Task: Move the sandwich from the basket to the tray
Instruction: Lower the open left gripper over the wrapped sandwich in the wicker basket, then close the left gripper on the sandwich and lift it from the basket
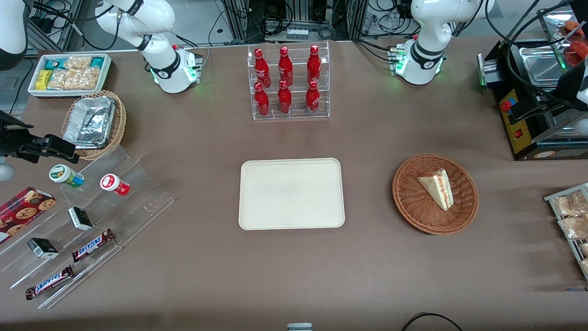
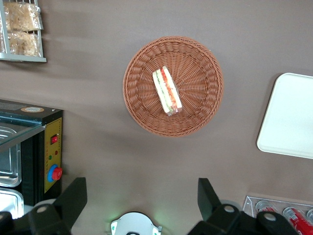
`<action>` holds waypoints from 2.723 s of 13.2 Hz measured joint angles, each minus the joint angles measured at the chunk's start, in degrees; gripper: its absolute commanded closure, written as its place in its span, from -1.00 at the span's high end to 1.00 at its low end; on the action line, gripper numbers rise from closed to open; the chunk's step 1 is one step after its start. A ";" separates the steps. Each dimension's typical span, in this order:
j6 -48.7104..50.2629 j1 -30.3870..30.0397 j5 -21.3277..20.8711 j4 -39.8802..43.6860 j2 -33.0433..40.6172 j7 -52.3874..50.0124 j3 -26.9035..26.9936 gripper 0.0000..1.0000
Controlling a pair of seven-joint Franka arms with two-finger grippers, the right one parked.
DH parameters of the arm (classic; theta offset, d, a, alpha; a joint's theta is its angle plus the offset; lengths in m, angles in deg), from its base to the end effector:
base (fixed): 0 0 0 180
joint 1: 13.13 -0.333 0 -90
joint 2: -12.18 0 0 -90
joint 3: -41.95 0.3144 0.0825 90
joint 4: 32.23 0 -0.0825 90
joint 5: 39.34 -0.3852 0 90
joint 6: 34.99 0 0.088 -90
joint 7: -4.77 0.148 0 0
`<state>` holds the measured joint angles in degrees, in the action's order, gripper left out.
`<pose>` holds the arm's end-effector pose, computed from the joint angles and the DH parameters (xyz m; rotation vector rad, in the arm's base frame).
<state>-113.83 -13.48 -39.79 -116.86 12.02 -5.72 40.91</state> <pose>0.5317 -0.0051 0.6080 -3.1081 -0.2682 0.1602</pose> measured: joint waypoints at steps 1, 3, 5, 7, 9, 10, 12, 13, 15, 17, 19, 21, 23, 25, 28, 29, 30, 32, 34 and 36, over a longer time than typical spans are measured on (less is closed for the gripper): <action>0.00 0.02 0.03 0.00 0.00 0.00 -0.03 1.00; 0.01 0.02 0.04 0.01 -0.02 0.00 -0.03 1.00; 0.05 0.02 0.04 -0.13 -0.29 0.00 -0.03 1.00; -1.14 0.01 0.14 -2.32 -0.88 0.00 0.00 1.00; -7.34 0.00 0.21 -7.72 -1.14 -0.17 0.03 1.00; -10.45 0.00 0.24 -10.66 -1.18 -1.03 0.05 1.00; -17.57 -0.01 0.25 -16.43 -1.27 -6.10 0.05 1.00; -20.65 0.03 0.25 -19.26 -1.33 -8.80 -0.10 1.00; -26.56 0.20 0.25 -24.57 -1.47 -13.49 -0.64 1.00; -30.14 0.31 0.25 -27.93 -1.97 -19.97 -1.25 1.00; -32.04 0.45 0.25 -29.26 -3.40 -23.99 -2.58 1.00; -33.53 0.85 0.25 -29.88 -4.79 -24.97 -2.99 1.00; -34.41 0.98 0.25 -30.30 -6.02 -25.03 -3.13 1.00; -35.82 1.11 0.25 -30.81 -7.41 -25.03 -3.27 1.00; -39.18 1.23 0.25 -31.99 -9.49 -25.03 -3.30 1.00; -39.93 1.25 0.25 -32.24 -10.23 -25.03 -3.30 1.00; -40.79 1.25 0.24 -32.35 -10.99 -25.03 -3.30 1.00; -42.50 1.26 0.24 -32.42 -12.49 -25.03 -3.31 1.00; -43.93 1.27 0.24 -32.59 -13.88 -25.03 -3.32 1.00; -45.54 1.27 0.24 -32.95 -15.45 -25.03 -3.32 1.00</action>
<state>-159.36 -12.21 -39.55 -149.81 -3.44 -30.75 37.59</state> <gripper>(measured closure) 0.000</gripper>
